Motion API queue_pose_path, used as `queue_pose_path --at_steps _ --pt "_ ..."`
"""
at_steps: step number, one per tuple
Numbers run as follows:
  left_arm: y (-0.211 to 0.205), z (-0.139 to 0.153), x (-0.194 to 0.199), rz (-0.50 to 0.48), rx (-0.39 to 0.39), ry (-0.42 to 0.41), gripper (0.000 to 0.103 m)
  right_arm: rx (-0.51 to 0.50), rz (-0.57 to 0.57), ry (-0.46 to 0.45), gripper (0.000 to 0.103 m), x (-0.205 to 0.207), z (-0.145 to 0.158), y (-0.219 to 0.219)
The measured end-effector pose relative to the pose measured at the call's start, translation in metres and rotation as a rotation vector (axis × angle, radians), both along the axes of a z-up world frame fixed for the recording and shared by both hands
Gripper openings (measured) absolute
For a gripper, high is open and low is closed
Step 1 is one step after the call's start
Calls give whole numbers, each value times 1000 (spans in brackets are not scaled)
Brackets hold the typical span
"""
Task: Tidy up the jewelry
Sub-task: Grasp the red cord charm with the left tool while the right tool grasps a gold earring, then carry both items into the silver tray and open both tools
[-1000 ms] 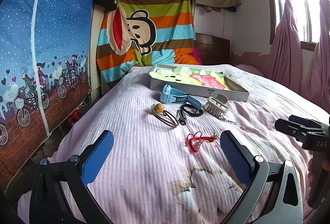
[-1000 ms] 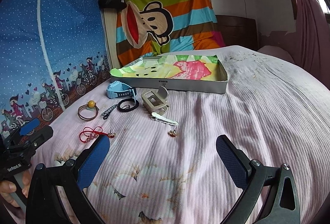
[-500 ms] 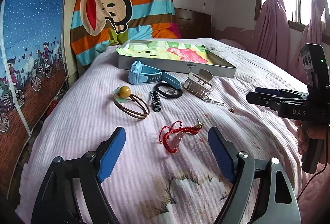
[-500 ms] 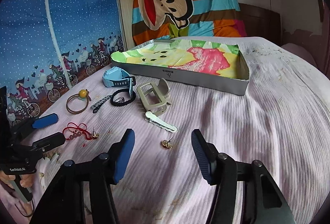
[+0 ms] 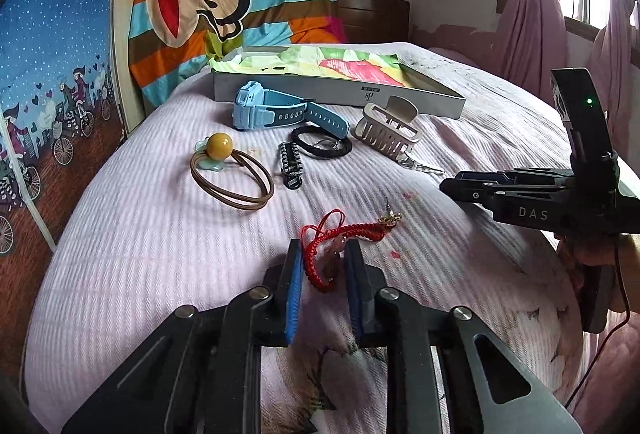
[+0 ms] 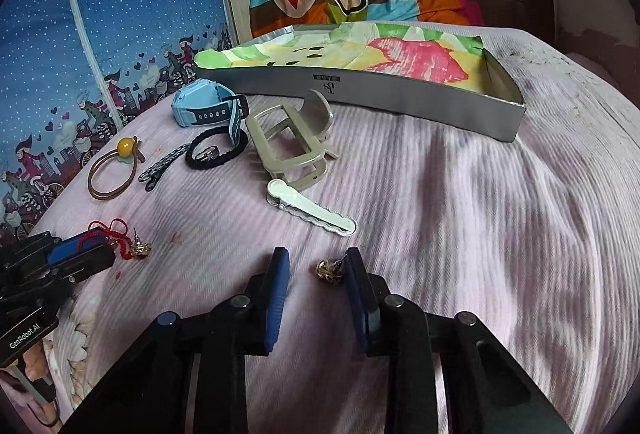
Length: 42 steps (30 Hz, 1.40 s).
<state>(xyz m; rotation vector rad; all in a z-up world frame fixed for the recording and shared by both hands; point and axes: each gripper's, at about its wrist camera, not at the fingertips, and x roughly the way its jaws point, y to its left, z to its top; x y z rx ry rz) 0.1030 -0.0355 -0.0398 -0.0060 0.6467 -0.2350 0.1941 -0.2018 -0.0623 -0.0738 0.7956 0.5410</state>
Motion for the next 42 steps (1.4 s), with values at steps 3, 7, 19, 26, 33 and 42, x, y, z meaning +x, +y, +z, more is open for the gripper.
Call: queue_pose_path --at_steps 3,7,19,26,33,42 --pt "-1 2 0 8 1 -2 6 40 11 34 13 -2 -1 -4" --pt "-3 7 -4 -8 10 -14 6 36 35 24 13 -10 0 -1" --pt "-22 35 -1 -54 24 -95 6 96 90 -78 13 -27 25 -4" --pt "-21 57 25 -34 -18 -100 6 100 101 -196 13 -21 52 -3" --pt "-16 77 76 17 -32 -101 6 156 54 -270 13 35 77 2" --pt "-8 89 164 58 -30 -41 6 163 -3 -218 13 117 68 13"
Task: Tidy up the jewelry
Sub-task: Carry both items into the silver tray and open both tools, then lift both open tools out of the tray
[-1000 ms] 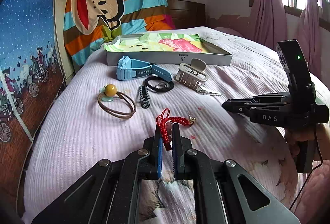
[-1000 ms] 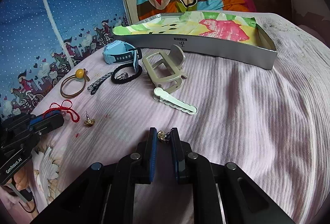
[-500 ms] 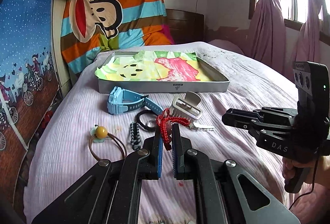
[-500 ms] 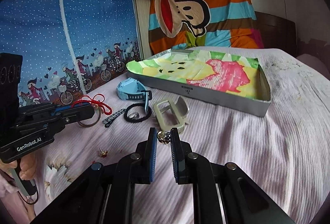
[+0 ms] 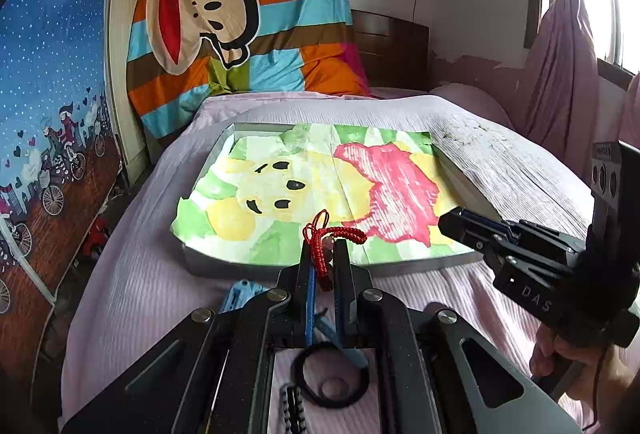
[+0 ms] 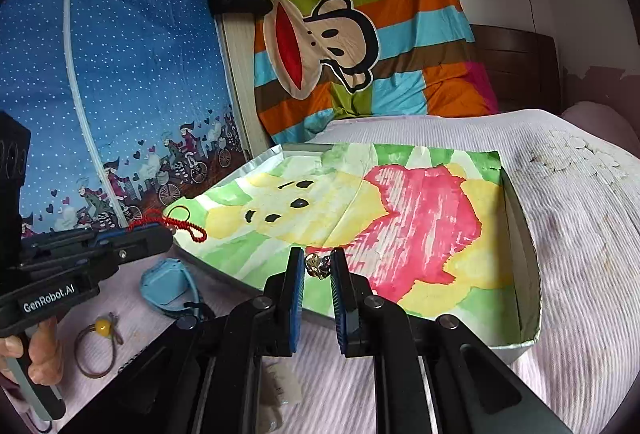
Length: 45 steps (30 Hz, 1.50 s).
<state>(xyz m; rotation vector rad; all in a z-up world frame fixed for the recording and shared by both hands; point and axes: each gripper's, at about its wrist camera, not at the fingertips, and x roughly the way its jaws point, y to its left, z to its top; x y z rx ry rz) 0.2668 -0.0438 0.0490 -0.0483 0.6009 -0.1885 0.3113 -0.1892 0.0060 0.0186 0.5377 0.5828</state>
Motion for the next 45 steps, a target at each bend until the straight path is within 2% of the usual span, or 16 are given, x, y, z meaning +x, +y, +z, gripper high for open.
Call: queue_pose_path --at_steps 6,10,15,18,20,21,22,23,24,26,29,31,33,36,40,45 --pt "4 -21 52 42 -1 104 6 -23 -32 80 13 28 -15 -1" --pt "8 -39 69 74 -18 172 6 -27 -44 139 13 39 -27 -3" --pt "7 -49 77 80 -2 206 6 -27 -43 177 13 44 -34 -4" --pt "5 -49 75 72 -16 196 6 -23 -47 178 14 42 -32 -7" --pt "5 -48 72 77 -22 188 7 -22 -54 176 19 40 -31 -8" --pt "5 -47 70 79 -22 182 9 -20 -61 172 28 39 -31 -8" --pt "5 -45 67 78 -27 173 11 -18 -71 168 33 37 -30 -10" --pt "6 -44 64 82 -31 163 19 -16 -86 162 42 35 -28 -11" --pt "7 -41 60 94 -32 149 33 -14 -103 152 46 32 -26 -13" --pt "10 -35 49 117 -49 107 48 -4 -126 128 49 23 -20 -17" --pt "17 -26 30 141 -80 57 49 -5 -156 77 62 8 -8 -23" --pt "19 -19 18 161 -83 32 56 8 -168 33 77 -6 1 -30" --pt "22 -11 1 188 -86 -12 74 23 -173 -18 103 -23 12 -36" --pt "28 3 -30 246 -100 -98 95 18 -183 -95 103 -46 28 -42" --pt "30 14 -69 266 -95 -197 98 16 -187 -174 103 -77 40 -48" --pt "22 20 -109 240 -66 -253 98 -4 -191 -245 103 -115 42 -53"
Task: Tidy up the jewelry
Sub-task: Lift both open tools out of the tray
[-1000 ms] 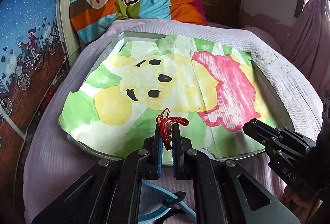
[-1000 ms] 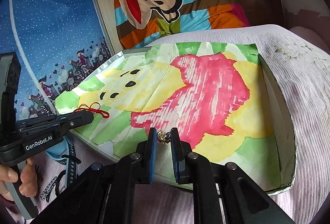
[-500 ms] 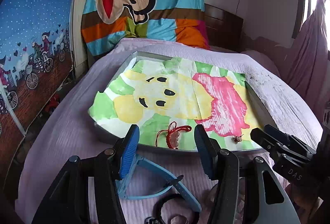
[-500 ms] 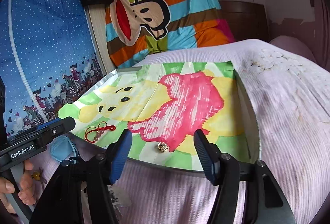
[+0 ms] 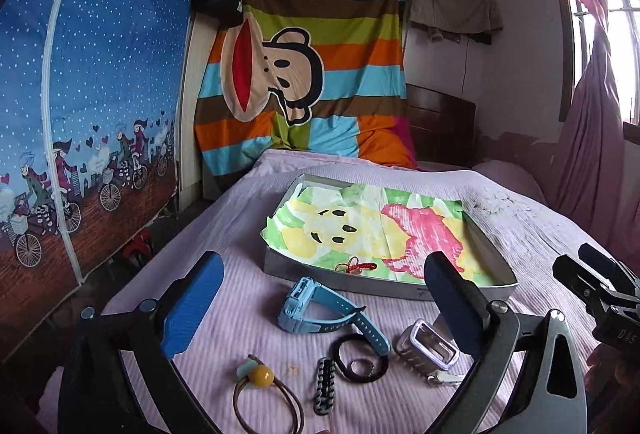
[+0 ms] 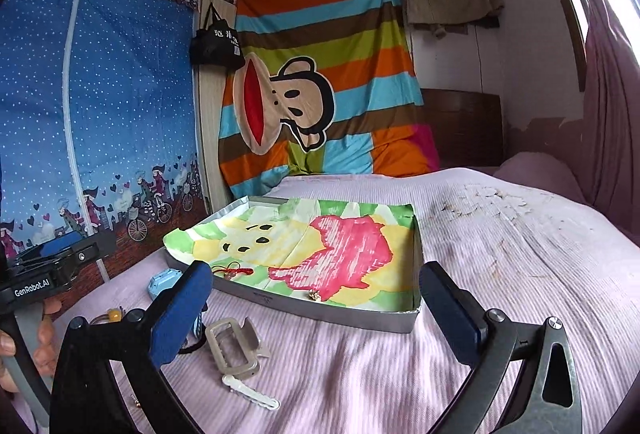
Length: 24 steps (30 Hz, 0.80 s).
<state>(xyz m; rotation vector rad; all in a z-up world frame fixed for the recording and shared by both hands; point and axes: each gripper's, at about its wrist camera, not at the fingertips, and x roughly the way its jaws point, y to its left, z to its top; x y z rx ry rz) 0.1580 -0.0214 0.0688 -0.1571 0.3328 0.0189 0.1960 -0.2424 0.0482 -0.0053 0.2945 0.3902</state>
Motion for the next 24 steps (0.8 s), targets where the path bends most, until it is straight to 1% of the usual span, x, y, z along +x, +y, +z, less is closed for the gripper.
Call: queue_pose_path --at_steps 10,14,18,24 --pt "-12 -13 -54 -38 20 -19 98 -41 23 -26 103 -43 -5 -5" --pt "-11 -20 -64 -50 8 -9 98 -56 33 -4 103 -53 -15 -3" --pt "-9 -30 -71 -57 3 17 98 -89 57 36 103 -54 -27 4" --pt "-5 -50 -71 -90 -13 95 98 -123 116 158 103 -39 -51 14"
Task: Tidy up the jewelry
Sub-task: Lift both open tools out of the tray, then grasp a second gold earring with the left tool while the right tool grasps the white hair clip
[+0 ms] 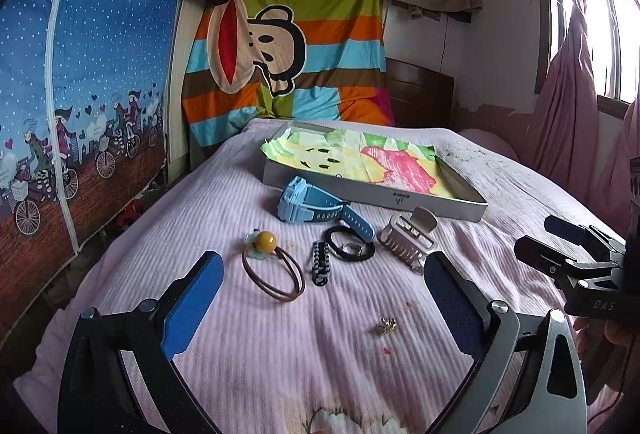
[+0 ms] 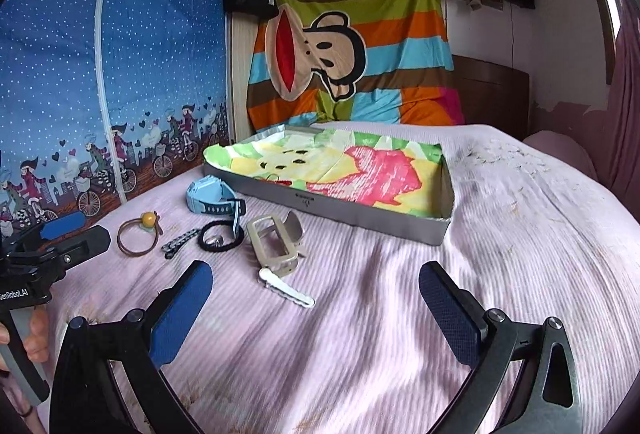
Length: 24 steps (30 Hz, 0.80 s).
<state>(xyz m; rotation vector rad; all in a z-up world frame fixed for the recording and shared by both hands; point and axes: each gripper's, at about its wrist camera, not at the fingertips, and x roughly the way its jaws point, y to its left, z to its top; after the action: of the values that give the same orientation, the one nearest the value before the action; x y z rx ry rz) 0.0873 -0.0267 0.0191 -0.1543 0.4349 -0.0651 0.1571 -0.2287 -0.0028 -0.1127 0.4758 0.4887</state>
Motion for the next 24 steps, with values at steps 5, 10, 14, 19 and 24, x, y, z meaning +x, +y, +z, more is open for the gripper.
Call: queue_pose_path --at_steps 5,10,14,19,24 --pt "-1 -18 1 -5 9 49 98 -51 5 69 103 11 -19 3" --pt "-3 -30 5 -21 36 90 98 -57 16 141 103 22 -31 6" --pt "-4 -39 8 -69 34 115 98 -61 25 186 103 31 -39 9" --pt "-8 -44 12 -129 44 123 95 -63 54 235 83 44 -46 17" --pt "-17 -51 19 -209 49 148 67 -94 107 254 68 52 -53 30"
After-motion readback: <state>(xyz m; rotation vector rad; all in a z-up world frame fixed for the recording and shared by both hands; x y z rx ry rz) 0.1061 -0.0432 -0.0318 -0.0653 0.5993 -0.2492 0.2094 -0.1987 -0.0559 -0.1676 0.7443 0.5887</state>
